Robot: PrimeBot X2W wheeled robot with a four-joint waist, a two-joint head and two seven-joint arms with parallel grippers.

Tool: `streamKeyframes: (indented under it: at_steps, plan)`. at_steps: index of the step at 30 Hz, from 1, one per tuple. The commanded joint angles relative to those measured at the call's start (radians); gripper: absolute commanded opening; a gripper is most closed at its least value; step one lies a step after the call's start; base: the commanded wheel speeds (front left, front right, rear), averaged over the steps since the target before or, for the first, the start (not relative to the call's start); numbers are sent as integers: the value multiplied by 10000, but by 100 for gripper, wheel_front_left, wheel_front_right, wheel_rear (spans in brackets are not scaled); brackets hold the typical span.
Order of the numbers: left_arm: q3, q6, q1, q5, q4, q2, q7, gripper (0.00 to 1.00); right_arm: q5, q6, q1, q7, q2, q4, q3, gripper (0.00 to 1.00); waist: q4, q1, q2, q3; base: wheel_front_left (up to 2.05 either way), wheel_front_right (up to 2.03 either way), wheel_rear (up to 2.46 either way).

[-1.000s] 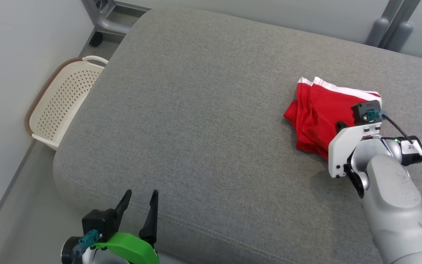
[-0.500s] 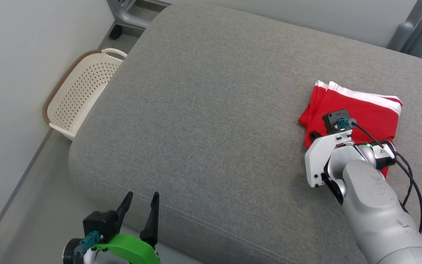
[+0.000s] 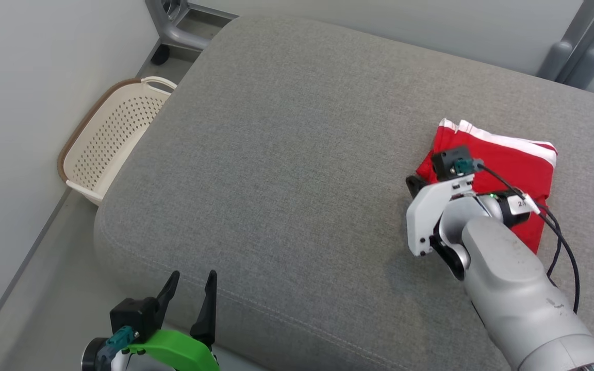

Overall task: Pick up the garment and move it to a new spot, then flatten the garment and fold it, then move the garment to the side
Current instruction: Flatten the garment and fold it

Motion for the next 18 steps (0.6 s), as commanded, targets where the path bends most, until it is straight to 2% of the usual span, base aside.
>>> streamKeyframes:
  at_steps: [1,2,3,4,9,10,18]
  plan:
    - [40,72,47,-68,0,89,-68,100,181,-9,-218,-67,-27,-141,66,20,-147,0,0,-135,0,0,0]
    - [49,89,74,-75,-10,119,-67,100,273,-9,-287,-34,-30,-192,77,47,-209,0,0,-194,0,0,0]
    - [54,108,104,-71,-25,147,-51,100,312,-9,-378,27,-33,-247,64,95,-274,0,0,-253,0,0,0]
    - [61,126,134,-61,-43,168,-35,100,348,-9,-476,96,-32,-283,-19,100,-343,0,0,-315,0,0,0]
    - [73,206,274,-70,-222,283,56,100,-16,-9,-864,741,-42,-275,-1094,100,-716,0,0,-534,0,0,0]
    - [74,243,305,-77,-303,326,66,100,-203,-9,-911,1116,-108,-296,-1690,100,-846,0,0,-579,0,0,0]
    - [8,269,320,-115,-521,383,160,100,-1271,-8,-366,2510,-294,-921,-4210,100,-1223,0,0,-432,0,0,0]
